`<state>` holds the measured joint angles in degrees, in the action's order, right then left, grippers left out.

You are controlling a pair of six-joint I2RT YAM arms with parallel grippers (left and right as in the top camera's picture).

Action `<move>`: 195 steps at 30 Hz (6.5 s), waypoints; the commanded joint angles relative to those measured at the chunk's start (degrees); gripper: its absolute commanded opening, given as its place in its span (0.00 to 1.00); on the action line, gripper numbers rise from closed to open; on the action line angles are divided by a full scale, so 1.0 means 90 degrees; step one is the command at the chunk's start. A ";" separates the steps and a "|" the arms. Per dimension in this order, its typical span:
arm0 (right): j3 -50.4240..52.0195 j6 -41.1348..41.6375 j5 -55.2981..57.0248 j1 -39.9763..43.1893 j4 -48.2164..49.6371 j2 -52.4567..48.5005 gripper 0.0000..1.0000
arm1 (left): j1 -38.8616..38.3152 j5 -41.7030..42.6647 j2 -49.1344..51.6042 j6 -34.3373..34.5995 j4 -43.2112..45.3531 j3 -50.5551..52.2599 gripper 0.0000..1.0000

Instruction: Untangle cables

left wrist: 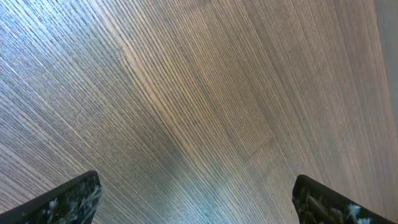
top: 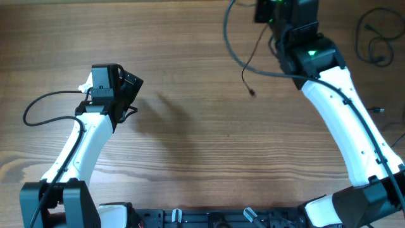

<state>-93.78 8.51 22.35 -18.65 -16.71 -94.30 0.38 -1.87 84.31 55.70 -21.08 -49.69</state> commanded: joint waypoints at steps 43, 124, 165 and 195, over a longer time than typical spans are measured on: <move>0.0029 0.3339 -0.2137 0.2460 -0.0937 -0.0668 1.00 | 0.0017 -0.0087 -0.0053 0.0053 0.0000 -0.0027 1.00; 1.0384 -0.0265 -0.2934 0.2246 0.1841 1.0457 1.00 | 0.0017 -0.0087 -0.0053 0.0053 -0.0002 -0.0027 1.00; 1.0384 -0.0265 -0.2934 0.2246 0.1863 1.0431 1.00 | 0.0012 0.1435 -0.6863 -0.4143 -0.0469 0.2074 1.00; 1.0384 -0.0265 -0.2931 0.2246 0.1863 1.0414 1.00 | 0.0012 0.1418 -0.9340 -0.4141 -0.4328 0.2076 1.00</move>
<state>-0.36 5.17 -4.84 1.91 -0.03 -1.10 0.38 10.59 0.99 19.53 -60.20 -31.09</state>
